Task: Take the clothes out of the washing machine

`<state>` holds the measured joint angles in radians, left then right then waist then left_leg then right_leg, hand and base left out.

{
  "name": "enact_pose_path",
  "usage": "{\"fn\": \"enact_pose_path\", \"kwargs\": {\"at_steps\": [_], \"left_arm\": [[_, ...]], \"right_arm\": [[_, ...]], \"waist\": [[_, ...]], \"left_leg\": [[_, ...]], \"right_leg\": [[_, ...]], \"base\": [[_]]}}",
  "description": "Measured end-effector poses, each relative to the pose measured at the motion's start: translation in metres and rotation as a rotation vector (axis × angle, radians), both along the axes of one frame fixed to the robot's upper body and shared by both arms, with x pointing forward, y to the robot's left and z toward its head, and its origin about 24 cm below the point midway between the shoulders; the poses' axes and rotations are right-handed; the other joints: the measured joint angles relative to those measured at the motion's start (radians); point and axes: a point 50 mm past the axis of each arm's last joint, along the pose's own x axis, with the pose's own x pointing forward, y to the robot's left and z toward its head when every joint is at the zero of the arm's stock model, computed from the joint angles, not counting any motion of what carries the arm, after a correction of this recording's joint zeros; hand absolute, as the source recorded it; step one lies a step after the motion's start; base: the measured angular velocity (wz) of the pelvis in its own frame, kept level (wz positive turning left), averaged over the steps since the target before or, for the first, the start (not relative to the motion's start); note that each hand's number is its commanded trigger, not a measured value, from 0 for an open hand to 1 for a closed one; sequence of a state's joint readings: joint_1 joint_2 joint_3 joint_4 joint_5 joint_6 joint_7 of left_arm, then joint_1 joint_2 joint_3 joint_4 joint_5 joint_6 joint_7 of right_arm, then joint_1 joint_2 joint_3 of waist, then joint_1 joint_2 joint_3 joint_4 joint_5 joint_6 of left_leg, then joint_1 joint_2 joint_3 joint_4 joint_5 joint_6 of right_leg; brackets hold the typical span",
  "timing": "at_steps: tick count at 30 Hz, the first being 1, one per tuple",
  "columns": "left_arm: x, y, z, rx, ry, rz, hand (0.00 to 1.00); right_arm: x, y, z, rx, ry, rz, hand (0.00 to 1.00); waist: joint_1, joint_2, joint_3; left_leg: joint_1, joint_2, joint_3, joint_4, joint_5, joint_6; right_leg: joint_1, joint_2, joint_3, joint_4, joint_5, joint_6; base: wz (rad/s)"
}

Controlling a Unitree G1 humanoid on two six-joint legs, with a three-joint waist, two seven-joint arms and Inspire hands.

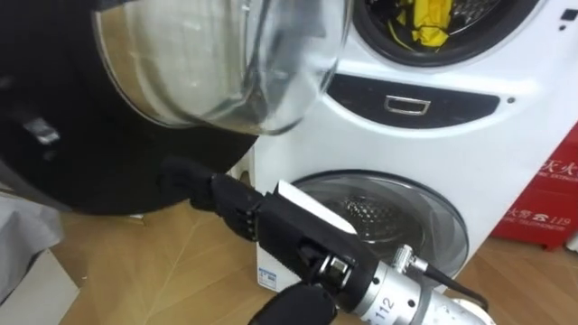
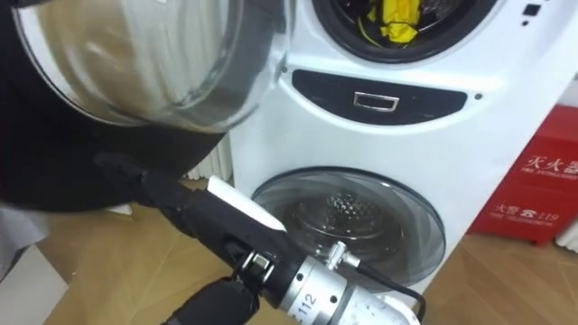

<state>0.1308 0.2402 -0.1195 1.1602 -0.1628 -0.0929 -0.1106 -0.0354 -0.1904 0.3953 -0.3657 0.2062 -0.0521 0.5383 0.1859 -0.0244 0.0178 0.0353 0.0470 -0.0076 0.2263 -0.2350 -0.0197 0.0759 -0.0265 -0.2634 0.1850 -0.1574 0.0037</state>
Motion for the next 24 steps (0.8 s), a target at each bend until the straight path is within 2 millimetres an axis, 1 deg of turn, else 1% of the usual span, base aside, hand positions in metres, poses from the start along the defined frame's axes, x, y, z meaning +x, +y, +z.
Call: {"fn": "enact_pose_path", "kwargs": {"at_steps": [7,9,11,16,18,19,21,23,24], "left_arm": [[0.005,-0.003,0.000,0.009,-0.019,0.005,0.00],[0.002,-0.002,0.000,0.009,-0.012,0.006,0.00],[-0.004,-0.002,-0.001,0.010,0.002,0.010,0.00],[-0.010,-0.001,-0.001,0.010,0.015,0.021,0.00],[-0.012,-0.001,-0.001,0.007,0.019,0.034,0.00],[-0.013,-0.001,-0.002,0.004,0.022,0.048,0.00],[-0.017,-0.002,-0.002,-0.002,0.026,0.090,0.00],[-0.021,-0.001,-0.002,0.001,0.034,0.101,0.00],[-0.022,-0.001,-0.002,0.001,0.035,0.103,0.00]], "right_arm": [[-0.001,-0.001,-0.002,-0.003,0.008,-0.001,0.00],[-0.004,-0.002,-0.006,-0.007,0.028,-0.007,0.00],[-0.007,-0.004,-0.013,-0.022,0.050,-0.017,0.00],[-0.009,-0.009,-0.018,-0.070,0.051,-0.033,0.00],[-0.009,-0.017,-0.023,-0.125,0.045,-0.076,0.00],[-0.010,-0.020,-0.028,-0.170,0.042,-0.118,0.00],[-0.010,-0.030,-0.036,-0.248,0.037,-0.197,0.00],[-0.008,-0.046,-0.049,-0.343,0.047,-0.338,0.00],[-0.007,-0.051,-0.052,-0.366,0.048,-0.379,0.00]], "waist": [[-0.005,0.001,-0.0010],[-0.005,0.001,-0.0034],[-0.009,0.001,-0.0038],[-0.023,0.003,-0.0044],[-0.024,0.003,-0.0045],[-0.027,0.002,-0.0067],[-0.037,0.002,-0.0071],[-0.064,0.004,-0.0072],[-0.071,0.004,-0.0073]], "left_leg": [[-0.003,-0.005,0.001,-0.002,0.001,0.002],[-0.002,-0.005,0.000,-0.003,0.001,0.003],[-0.002,-0.005,0.000,-0.003,0.002,0.003],[-0.002,-0.005,0.000,-0.002,0.002,0.003],[0.005,-0.006,0.000,-0.003,0.002,0.003],[0.011,-0.007,0.001,-0.005,0.001,0.003],[0.012,-0.008,0.002,-0.004,0.001,0.003],[0.011,-0.010,0.005,-0.001,0.002,0.004],[0.012,-0.010,0.005,-0.001,0.002,0.004]], "right_leg": [[-0.003,-0.005,-0.002,0.000,-0.001,0.001],[-0.003,-0.005,-0.004,0.000,-0.001,0.001],[-0.003,-0.005,-0.001,0.000,-0.001,0.001],[0.001,-0.006,0.002,0.000,-0.001,0.002],[0.007,-0.006,0.007,0.000,-0.002,0.003],[0.012,-0.007,0.012,0.000,-0.004,0.006],[0.012,-0.008,0.013,0.000,-0.004,0.006],[0.013,-0.009,0.013,-0.001,-0.004,0.006],[0.013,-0.009,0.015,-0.001,-0.004,0.006]], "base": [[0.00],[0.00],[0.00],[0.01],[0.00],[0.00],[0.00],[0.00],[-0.06]]}}
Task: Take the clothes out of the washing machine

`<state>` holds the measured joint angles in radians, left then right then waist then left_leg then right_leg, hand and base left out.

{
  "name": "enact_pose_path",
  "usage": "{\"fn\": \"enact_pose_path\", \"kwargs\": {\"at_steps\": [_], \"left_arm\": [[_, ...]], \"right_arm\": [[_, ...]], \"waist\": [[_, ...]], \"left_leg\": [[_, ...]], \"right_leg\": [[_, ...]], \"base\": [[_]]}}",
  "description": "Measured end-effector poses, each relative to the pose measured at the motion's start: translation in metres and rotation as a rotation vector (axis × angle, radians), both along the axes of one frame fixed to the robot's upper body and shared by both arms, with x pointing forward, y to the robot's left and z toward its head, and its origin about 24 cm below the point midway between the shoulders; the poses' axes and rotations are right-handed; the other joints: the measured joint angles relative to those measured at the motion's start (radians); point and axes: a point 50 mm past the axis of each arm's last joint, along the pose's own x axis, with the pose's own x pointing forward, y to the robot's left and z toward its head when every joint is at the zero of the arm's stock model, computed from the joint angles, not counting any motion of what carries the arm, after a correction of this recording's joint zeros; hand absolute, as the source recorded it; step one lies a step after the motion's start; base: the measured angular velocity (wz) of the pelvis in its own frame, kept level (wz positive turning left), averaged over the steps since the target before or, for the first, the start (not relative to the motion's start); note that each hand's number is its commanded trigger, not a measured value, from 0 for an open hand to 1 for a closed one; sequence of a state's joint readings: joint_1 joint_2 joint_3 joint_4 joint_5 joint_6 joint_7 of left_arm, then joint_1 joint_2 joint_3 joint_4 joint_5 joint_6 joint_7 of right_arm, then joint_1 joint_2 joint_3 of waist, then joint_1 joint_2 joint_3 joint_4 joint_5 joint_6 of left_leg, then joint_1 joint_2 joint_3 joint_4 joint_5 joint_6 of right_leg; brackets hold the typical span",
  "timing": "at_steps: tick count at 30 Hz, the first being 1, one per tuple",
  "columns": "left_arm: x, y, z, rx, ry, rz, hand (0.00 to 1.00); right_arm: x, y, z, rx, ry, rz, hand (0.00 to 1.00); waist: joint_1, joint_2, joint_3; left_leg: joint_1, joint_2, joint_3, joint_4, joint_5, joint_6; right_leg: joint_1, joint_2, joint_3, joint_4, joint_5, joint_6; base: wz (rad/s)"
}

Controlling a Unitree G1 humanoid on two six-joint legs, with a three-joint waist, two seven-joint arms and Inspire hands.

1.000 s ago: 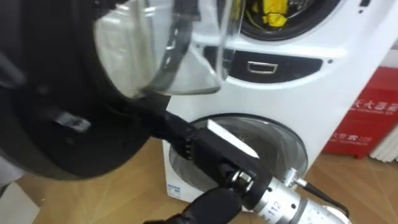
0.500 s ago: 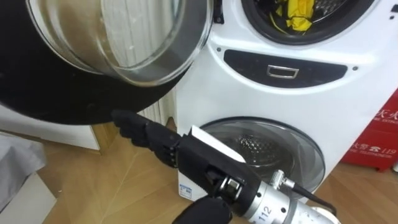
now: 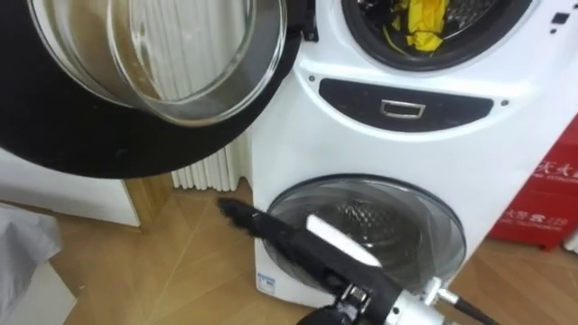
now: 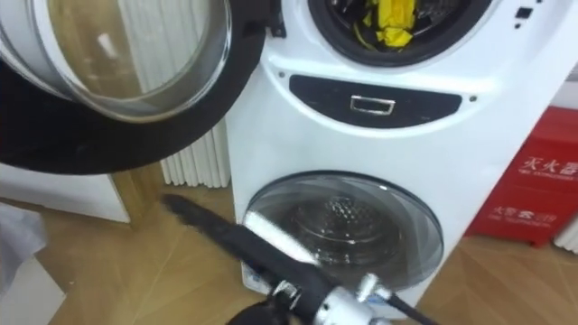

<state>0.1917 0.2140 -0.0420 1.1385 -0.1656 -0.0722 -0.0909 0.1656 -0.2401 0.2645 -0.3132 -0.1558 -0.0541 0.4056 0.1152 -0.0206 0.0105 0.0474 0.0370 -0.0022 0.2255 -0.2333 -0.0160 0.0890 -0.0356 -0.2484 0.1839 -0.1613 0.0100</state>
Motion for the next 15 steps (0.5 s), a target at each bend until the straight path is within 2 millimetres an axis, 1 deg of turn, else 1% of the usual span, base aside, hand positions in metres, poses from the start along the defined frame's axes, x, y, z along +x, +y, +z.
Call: {"fn": "enact_pose_path", "kwargs": {"at_steps": [2,4,6,7,9,10,11,12,14,15], "left_arm": [[0.001,0.000,0.000,-0.001,-0.007,0.020,0.00],[0.001,0.000,0.000,-0.003,-0.006,0.026,0.00],[0.000,0.000,0.000,-0.003,-0.005,0.029,0.00],[-0.002,0.000,-0.001,-0.003,0.001,0.035,0.00],[-0.006,0.000,-0.001,-0.007,0.010,0.062,0.00],[-0.007,0.002,-0.001,-0.005,0.011,0.070,0.00],[-0.008,0.003,-0.001,-0.002,0.011,0.082,0.00],[-0.008,0.004,0.000,0.000,0.011,0.089,0.00],[-0.008,0.006,0.000,-0.003,0.019,0.110,0.00],[-0.008,0.006,0.000,-0.002,0.022,0.112,0.00]], "right_arm": [[0.005,-0.019,-0.008,-0.098,-0.028,-0.149,0.00],[0.008,-0.030,-0.007,-0.138,-0.068,-0.241,0.00],[0.011,-0.040,-0.005,-0.162,-0.107,-0.321,0.00],[0.012,-0.045,-0.003,-0.175,-0.133,-0.366,0.00],[0.015,-0.054,0.001,-0.206,-0.181,-0.435,0.00],[0.016,-0.059,0.004,-0.220,-0.210,-0.481,0.00],[0.018,-0.063,0.007,-0.240,-0.244,-0.515,0.00],[0.019,-0.064,0.010,-0.246,-0.262,-0.528,0.00],[0.031,-0.065,0.024,-0.255,-0.344,-0.551,0.00],[0.033,-0.065,0.029,-0.253,-0.366,-0.555,0.00]], "waist": [[-0.024,0.001,0.0009],[-0.032,0.002,-0.0011],[-0.044,0.003,-0.0007],[-0.052,0.002,-0.0019],[-0.056,-0.002,-0.0025],[-0.056,-0.007,-0.0039],[-0.058,-0.014,-0.0028],[-0.058,-0.017,-0.0033],[-0.058,-0.022,-0.0036],[-0.059,-0.023,-0.0043]], "left_leg": [[-0.001,0.000,0.010,0.007,0.000,0.000],[0.001,0.001,0.029,0.006,0.000,0.000],[0.011,0.002,0.041,-0.002,0.000,0.001],[0.021,0.003,0.053,-0.009,0.001,0.001],[0.035,0.003,0.062,-0.022,0.001,0.002],[0.037,0.003,0.067,-0.023,0.001,0.002],[0.039,0.003,0.073,-0.025,0.001,0.002],[0.040,0.003,0.076,-0.027,0.001,0.002],[0.043,0.003,0.085,-0.028,0.001,0.002],[0.043,0.003,0.085,-0.028,0.001,0.002]], "right_leg": [[0.000,0.000,0.006,-0.002,0.000,0.000],[0.001,0.002,0.025,-0.017,-0.001,-0.001],[0.000,0.003,0.037,-0.014,-0.001,-0.001],[0.002,0.005,0.051,-0.014,-0.001,-0.001],[0.006,0.005,0.058,-0.013,-0.001,0.000],[0.005,0.005,0.061,-0.014,-0.002,0.001],[0.004,0.005,0.062,-0.014,-0.002,0.001],[0.003,0.005,0.063,-0.014,-0.002,0.001],[-0.002,0.005,0.071,-0.013,-0.002,0.001],[-0.002,0.005,0.071,-0.013,-0.002,0.001]], "base": [[-0.10],[-0.21],[-0.24],[-0.23],[-0.18],[-0.09],[-0.09],[-0.09],[-0.10],[-0.05]]}}
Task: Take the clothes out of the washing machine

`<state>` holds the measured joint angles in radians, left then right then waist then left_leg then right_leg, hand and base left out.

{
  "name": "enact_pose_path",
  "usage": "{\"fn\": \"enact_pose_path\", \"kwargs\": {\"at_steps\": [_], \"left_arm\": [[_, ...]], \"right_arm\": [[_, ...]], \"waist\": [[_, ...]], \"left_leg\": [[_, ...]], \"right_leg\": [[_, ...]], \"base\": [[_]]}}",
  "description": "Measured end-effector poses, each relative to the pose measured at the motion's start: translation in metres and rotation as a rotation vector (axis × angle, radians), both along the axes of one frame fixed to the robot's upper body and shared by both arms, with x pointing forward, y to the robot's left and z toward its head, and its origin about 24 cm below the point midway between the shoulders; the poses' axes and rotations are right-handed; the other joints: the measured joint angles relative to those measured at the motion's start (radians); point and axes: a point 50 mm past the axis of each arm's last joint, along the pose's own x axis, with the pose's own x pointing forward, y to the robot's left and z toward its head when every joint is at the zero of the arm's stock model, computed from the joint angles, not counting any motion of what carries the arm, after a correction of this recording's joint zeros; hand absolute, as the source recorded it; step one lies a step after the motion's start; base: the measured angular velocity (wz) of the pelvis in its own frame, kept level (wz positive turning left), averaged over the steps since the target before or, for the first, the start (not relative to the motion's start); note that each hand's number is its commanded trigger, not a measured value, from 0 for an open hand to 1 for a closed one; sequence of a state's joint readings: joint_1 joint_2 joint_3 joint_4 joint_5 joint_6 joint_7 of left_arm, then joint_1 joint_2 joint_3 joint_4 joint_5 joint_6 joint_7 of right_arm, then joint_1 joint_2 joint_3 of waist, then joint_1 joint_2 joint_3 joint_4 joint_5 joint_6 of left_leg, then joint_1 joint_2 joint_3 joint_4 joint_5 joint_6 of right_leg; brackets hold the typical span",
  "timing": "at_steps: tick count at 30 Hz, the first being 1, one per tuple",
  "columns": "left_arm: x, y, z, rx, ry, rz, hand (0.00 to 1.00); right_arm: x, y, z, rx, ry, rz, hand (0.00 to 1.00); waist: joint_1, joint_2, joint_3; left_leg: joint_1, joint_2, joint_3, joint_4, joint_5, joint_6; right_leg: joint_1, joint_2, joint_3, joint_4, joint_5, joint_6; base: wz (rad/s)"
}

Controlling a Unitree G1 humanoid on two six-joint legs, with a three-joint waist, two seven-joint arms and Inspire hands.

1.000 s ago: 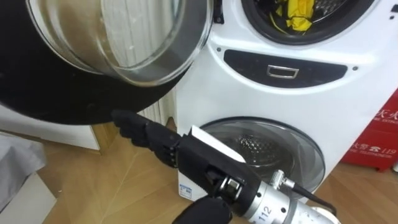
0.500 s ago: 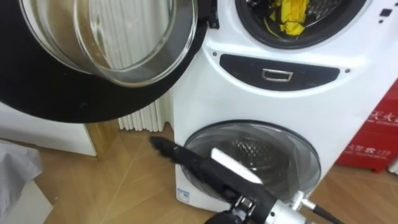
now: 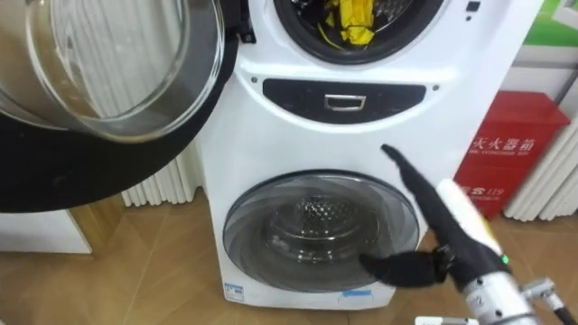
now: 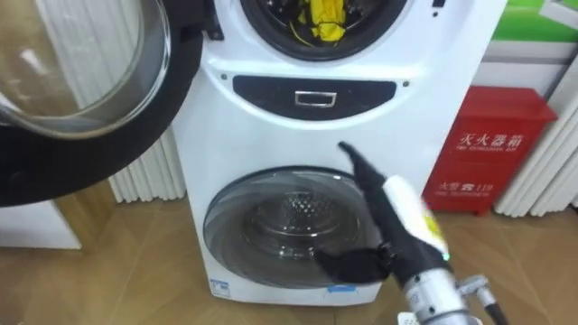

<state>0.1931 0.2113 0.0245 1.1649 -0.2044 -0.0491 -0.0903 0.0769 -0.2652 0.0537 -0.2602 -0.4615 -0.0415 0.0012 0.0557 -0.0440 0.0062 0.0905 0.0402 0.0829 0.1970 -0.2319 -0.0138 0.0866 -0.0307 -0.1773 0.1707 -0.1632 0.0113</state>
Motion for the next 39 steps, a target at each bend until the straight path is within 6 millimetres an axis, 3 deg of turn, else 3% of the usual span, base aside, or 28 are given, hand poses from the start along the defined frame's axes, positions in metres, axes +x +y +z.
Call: {"fn": "enact_pose_path", "kwargs": {"at_steps": [5,11,16,22,26,35,37,39], "left_arm": [[-0.001,0.002,0.000,-0.001,0.014,0.021,0.00],[0.004,0.004,0.002,0.002,-0.001,0.031,0.00],[0.004,0.009,0.003,0.010,0.010,0.030,0.00],[-0.001,0.009,0.002,0.006,0.038,0.043,0.00],[0.001,0.008,0.002,0.003,0.044,0.037,0.00],[0.000,0.012,0.003,0.004,0.055,0.055,0.00],[-0.001,0.013,0.003,0.012,0.062,0.040,0.00],[-0.002,0.016,0.004,0.027,0.063,0.040,0.00]], "right_arm": [[0.021,0.001,0.034,-0.009,-0.177,-0.031,0.00],[0.030,-0.002,0.053,-0.049,-0.247,-0.038,0.00],[0.034,-0.006,0.053,-0.072,-0.224,-0.069,0.00],[0.044,-0.008,0.056,-0.142,-0.211,-0.104,0.00],[0.050,-0.011,0.053,-0.206,-0.199,-0.137,0.00],[0.068,-0.014,0.064,-0.227,-0.216,-0.189,0.00],[0.070,-0.014,0.068,-0.227,-0.229,-0.189,0.00],[0.072,-0.015,0.068,-0.230,-0.226,-0.191,0.00]], "waist": [[0.003,-0.008,-0.0011],[0.010,-0.026,0.0051],[0.029,-0.038,0.0098],[0.043,-0.044,0.0060],[0.076,-0.046,0.0045],[0.081,-0.061,-0.0040],[0.090,-0.064,-0.0032],[0.099,-0.071,0.0030]], "left_leg": [[0.010,0.001,0.009,-0.002,0.000,0.000],[0.009,0.002,0.010,-0.001,0.000,0.000],[0.005,0.002,-0.001,-0.002,-0.001,0.000],[0.007,0.002,-0.004,-0.008,-0.001,0.001],[0.001,0.002,-0.005,-0.009,-0.001,0.001],[-0.017,0.001,-0.046,0.009,0.000,0.000],[-0.015,0.001,-0.046,0.013,0.000,0.000],[-0.034,0.002,-0.046,0.067,-0.002,-0.003]], "right_leg": [[0.008,0.000,0.003,0.000,0.000,0.000],[0.004,-0.001,-0.006,0.000,0.000,0.000],[0.009,0.000,-0.016,0.000,0.000,0.000],[0.010,0.000,-0.018,0.001,0.000,0.000],[0.004,0.000,-0.022,0.001,0.000,0.000],[0.004,-0.001,-0.046,0.002,-0.001,0.001],[0.005,0.000,-0.046,0.002,-0.001,0.002],[0.010,-0.001,-0.047,0.009,-0.007,-0.002]], "base": [[-0.01],[0.01],[0.05],[0.00],[0.00],[0.13],[0.00],[0.00]]}}
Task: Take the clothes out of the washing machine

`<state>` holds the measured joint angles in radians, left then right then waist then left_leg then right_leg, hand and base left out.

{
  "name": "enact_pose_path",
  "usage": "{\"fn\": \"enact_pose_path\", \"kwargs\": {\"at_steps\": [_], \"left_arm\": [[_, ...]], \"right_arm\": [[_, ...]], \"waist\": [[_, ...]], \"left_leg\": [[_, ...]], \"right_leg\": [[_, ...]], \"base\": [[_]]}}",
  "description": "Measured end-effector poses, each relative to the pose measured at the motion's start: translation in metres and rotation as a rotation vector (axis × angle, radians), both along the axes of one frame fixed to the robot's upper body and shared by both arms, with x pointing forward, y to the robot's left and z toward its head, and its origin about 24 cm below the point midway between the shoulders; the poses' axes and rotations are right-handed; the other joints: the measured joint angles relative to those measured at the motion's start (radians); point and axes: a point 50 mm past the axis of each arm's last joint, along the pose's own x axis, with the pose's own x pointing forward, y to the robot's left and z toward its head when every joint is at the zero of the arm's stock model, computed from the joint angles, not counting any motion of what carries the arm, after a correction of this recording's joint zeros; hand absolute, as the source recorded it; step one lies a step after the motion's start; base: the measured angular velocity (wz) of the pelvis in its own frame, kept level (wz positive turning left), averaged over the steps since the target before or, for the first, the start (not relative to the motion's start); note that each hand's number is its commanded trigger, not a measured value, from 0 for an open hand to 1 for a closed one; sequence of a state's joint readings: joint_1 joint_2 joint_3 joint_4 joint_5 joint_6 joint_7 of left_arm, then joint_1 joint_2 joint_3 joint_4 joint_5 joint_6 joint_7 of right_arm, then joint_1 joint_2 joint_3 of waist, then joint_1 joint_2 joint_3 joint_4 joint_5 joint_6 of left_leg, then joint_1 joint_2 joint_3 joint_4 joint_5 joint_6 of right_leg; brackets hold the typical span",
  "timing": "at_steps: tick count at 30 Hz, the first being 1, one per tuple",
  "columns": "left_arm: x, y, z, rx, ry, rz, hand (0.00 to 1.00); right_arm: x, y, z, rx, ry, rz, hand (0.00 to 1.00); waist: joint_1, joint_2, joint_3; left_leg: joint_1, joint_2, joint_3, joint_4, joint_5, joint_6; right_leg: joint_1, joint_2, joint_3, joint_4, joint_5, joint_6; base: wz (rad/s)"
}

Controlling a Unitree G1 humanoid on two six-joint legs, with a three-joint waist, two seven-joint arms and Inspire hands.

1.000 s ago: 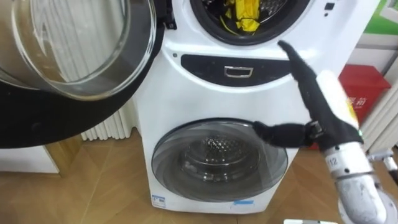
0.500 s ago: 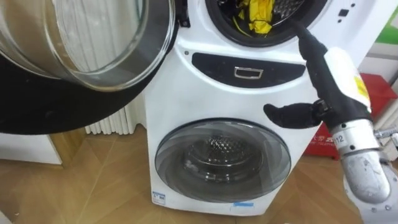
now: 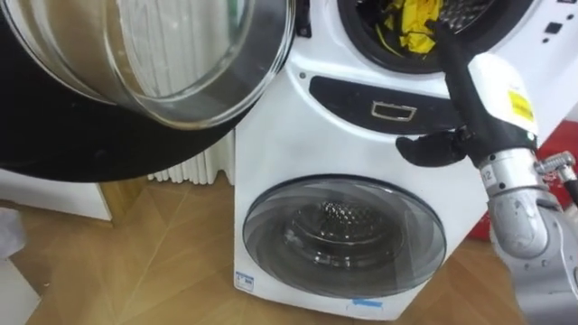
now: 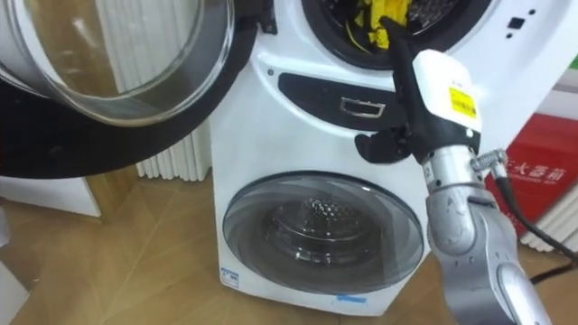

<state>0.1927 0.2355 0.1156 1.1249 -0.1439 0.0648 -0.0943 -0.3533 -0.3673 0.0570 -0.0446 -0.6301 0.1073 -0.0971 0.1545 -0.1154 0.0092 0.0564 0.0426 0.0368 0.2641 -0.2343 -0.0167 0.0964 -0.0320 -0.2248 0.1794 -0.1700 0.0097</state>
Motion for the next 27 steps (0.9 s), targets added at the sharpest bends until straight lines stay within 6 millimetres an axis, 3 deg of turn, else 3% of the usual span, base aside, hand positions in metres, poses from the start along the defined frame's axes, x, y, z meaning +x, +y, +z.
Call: {"fn": "enact_pose_path", "kwargs": {"at_steps": [1,4,7,8,9,10,12,14,16,21,22,24,25,26,27], "left_arm": [[-0.001,0.003,0.001,0.008,0.006,-0.004,0.00],[-0.010,0.006,0.001,0.019,0.041,0.001,0.00],[-0.020,0.004,0.001,0.013,0.083,-0.009,0.00],[-0.024,0.003,0.000,0.006,0.097,-0.006,0.00],[-0.028,0.003,0.000,0.006,0.106,-0.003,0.00],[-0.029,0.002,-0.001,0.003,0.115,-0.011,0.00],[-0.032,0.000,-0.001,-0.003,0.128,-0.017,0.00],[-0.045,0.005,0.001,0.005,0.163,-0.008,0.00],[-0.049,0.008,0.002,0.010,0.172,-0.006,0.00],[-0.039,0.005,0.001,0.010,0.148,-0.012,0.00],[-0.030,0.007,0.001,0.017,0.122,-0.018,0.00],[-0.019,0.009,0.002,0.025,0.084,-0.016,0.00],[-0.010,0.011,0.004,0.039,0.054,-0.024,0.00],[0.002,0.014,0.005,0.056,0.027,-0.033,0.00],[0.008,0.015,0.006,0.062,0.013,-0.038,0.00]], "right_arm": [[0.001,-0.001,-0.002,0.000,0.005,0.002,0.00],[0.005,-0.006,-0.016,0.000,0.057,-0.016,0.00],[0.009,-0.012,-0.026,-0.001,0.098,-0.042,0.00],[0.009,-0.012,-0.027,-0.003,0.103,-0.045,0.00],[0.009,-0.012,-0.029,0.005,0.110,-0.042,0.00],[0.010,-0.016,-0.030,0.022,0.121,-0.052,0.00],[0.011,-0.026,-0.032,0.008,0.139,-0.087,0.00],[0.011,-0.026,-0.035,0.002,0.153,-0.091,0.00],[0.011,-0.027,-0.030,-0.001,0.132,-0.095,0.00],[0.002,-0.025,-0.019,-0.011,0.051,-0.095,0.00],[0.000,-0.026,-0.018,-0.017,0.043,-0.098,0.00],[0.000,-0.027,-0.018,-0.020,0.039,-0.102,0.00],[-0.002,-0.026,-0.016,-0.020,0.025,-0.102,0.00],[-0.003,-0.025,-0.013,-0.020,0.002,-0.102,0.00],[-0.003,-0.025,-0.012,-0.022,-0.006,-0.101,0.00]], "waist": [[0.006,-0.006,0.0063],[0.023,-0.005,0.0105],[0.043,0.005,0.0164],[0.040,0.018,0.0218],[0.039,0.017,0.0207],[0.032,0.010,0.0160],[0.039,0.022,0.0139],[0.068,0.027,0.0042],[0.049,0.010,-0.0118],[0.000,0.012,-0.0085],[-0.016,0.011,-0.0071],[-0.032,0.011,-0.0042],[-0.039,0.005,0.0006],[-0.036,-0.005,0.0047],[-0.035,-0.006,0.0064]], "left_leg": [[-0.026,0.005,-0.005,0.069,-0.009,-0.008],[-0.129,0.040,-0.011,0.312,-0.029,-0.016],[-0.215,0.076,-0.020,0.492,-0.026,-0.016],[-0.273,0.093,-0.030,0.581,-0.002,-0.019],[-0.292,0.088,-0.042,0.595,-0.008,-0.020],[-0.316,0.053,-0.055,0.527,-0.048,-0.011],[-0.356,0.010,-0.023,0.369,-0.045,-0.007],[-0.359,-0.042,-0.020,0.253,0.064,0.035],[-0.336,-0.061,-0.006,0.236,0.078,0.056],[-0.281,-0.102,0.019,0.231,0.038,0.086],[-0.260,-0.113,0.022,0.221,0.028,0.092],[-0.233,-0.129,0.036,0.216,0.009,0.103],[-0.217,-0.144,0.049,0.216,-0.004,0.112],[-0.198,-0.146,0.079,0.215,-0.020,0.119],[-0.189,-0.145,0.088,0.215,-0.029,0.121]], "right_leg": [[0.000,0.001,0.000,0.018,-0.006,-0.007],[-0.005,0.023,-0.001,0.067,-0.027,-0.026],[-0.006,0.042,-0.001,0.095,-0.073,-0.053],[-0.004,0.058,-0.001,0.098,-0.086,-0.063],[-0.008,0.061,0.006,0.102,-0.093,-0.066],[-0.017,0.058,0.013,0.117,-0.110,-0.071],[-0.033,0.049,0.018,0.166,-0.150,-0.076],[-0.046,0.025,0.043,0.226,-0.199,-0.059],[-0.036,0.011,0.052,0.221,-0.208,-0.041],[0.024,-0.038,0.048,0.226,-0.220,-0.017],[0.016,-0.054,0.055,0.272,-0.227,-0.004],[-0.030,-0.089,0.059,0.420,-0.230,0.003],[-0.075,-0.118,0.063,0.532,-0.222,0.017],[-0.120,-0.130,0.097,0.629,-0.200,0.041],[-0.135,-0.131,0.112,0.667,-0.182,0.042]], "base": [[0.00],[-0.07],[-0.08],[0.11],[0.27],[0.25],[0.02],[-0.37],[-0.07],[0.00],[-0.07],[-0.07],[-0.12],[-0.19],[-0.30]]}}
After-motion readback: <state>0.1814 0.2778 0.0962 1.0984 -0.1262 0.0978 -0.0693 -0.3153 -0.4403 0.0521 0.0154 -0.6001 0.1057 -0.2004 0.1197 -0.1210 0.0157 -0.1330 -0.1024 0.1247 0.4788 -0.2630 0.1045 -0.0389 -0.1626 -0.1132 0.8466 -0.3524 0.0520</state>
